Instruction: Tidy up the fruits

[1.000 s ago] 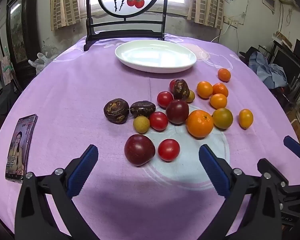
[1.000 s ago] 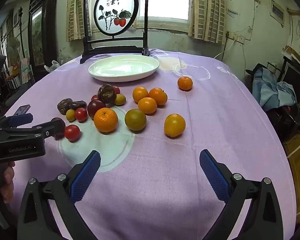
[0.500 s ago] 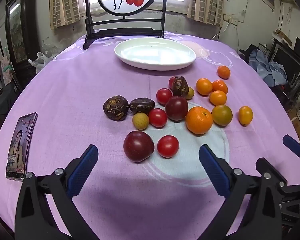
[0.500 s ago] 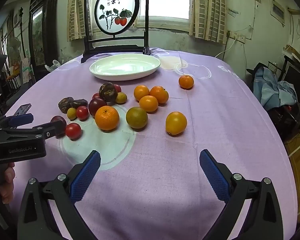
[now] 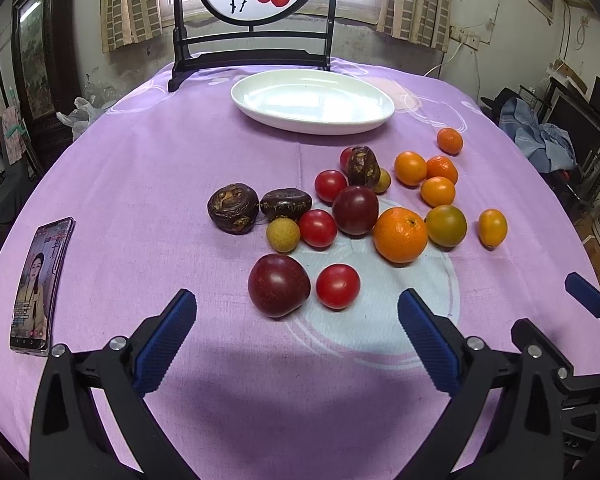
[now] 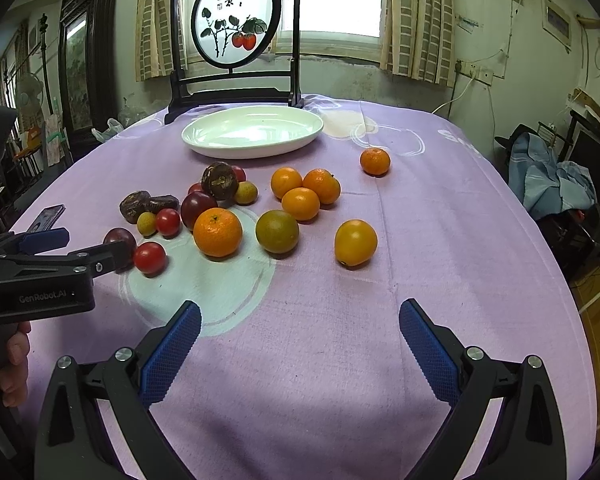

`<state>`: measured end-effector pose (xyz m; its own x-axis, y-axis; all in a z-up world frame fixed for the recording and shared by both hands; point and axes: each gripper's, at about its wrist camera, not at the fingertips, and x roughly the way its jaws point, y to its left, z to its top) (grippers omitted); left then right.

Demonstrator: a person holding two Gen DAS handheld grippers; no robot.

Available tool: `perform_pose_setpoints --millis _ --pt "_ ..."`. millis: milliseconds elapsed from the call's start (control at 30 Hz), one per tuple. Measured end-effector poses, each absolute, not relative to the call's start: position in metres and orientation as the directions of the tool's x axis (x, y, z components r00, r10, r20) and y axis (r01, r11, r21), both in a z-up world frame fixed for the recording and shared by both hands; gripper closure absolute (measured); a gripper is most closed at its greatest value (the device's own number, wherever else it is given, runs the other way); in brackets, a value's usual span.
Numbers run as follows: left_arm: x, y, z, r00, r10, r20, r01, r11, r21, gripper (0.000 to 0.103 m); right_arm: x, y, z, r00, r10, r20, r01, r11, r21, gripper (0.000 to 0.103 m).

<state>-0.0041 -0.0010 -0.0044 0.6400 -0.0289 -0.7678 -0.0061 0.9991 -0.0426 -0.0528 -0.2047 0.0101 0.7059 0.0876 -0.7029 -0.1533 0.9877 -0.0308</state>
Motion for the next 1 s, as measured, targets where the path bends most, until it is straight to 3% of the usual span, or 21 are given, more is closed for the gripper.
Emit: perform_pose_setpoints --millis 1000 --pt "-0.005 -0.0005 -0.0083 0.626 -0.029 -0.78 -0.012 0.999 -0.047 0.004 -0.0589 -0.2001 0.005 0.696 0.107 -0.71 -0.165 0.986 -0.014 0.003"
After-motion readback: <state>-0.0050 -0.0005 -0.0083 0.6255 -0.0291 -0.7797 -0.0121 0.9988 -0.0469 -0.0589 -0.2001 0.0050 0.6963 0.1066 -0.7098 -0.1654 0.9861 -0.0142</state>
